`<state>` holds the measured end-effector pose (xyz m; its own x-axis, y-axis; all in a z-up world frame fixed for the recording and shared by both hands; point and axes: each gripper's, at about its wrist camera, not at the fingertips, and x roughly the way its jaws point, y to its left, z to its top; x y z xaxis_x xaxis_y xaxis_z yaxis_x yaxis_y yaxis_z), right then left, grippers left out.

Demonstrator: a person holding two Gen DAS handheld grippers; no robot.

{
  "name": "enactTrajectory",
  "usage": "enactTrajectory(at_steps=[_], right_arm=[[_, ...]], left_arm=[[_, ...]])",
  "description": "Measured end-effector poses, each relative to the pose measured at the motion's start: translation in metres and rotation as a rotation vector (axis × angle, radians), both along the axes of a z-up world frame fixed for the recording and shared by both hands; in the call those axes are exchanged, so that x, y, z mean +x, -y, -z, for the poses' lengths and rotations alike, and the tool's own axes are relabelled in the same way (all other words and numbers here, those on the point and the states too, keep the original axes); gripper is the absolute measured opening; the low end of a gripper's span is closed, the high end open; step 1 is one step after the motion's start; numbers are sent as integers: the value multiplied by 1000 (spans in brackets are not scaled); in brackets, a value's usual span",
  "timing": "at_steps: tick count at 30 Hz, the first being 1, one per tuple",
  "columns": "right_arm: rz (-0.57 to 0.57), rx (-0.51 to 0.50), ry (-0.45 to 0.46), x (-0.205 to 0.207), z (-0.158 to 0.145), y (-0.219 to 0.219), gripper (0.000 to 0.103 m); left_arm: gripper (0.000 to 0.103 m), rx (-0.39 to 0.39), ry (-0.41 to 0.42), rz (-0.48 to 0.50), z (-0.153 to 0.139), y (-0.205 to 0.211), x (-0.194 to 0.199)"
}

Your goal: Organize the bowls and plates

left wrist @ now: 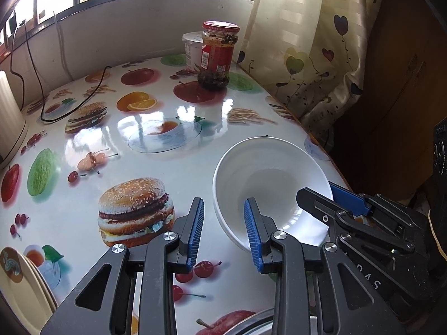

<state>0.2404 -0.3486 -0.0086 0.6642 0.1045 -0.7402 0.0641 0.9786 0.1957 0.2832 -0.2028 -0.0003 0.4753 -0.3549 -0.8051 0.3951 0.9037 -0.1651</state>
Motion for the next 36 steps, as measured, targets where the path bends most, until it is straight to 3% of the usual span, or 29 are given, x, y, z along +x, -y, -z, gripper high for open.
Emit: enactTrajectory(at_steps=[6, 19, 36], right_arm=[[1, -5, -1, 2, 1, -1, 27], [16, -22, -8, 3, 2, 1, 18], [17, -30, 11, -3, -6, -3, 15]], left_arm=[[19, 8, -1, 2, 3, 2, 2], [17, 11, 10, -5, 3, 2, 2], [16, -2, 34, -18, -9, -6, -5]])
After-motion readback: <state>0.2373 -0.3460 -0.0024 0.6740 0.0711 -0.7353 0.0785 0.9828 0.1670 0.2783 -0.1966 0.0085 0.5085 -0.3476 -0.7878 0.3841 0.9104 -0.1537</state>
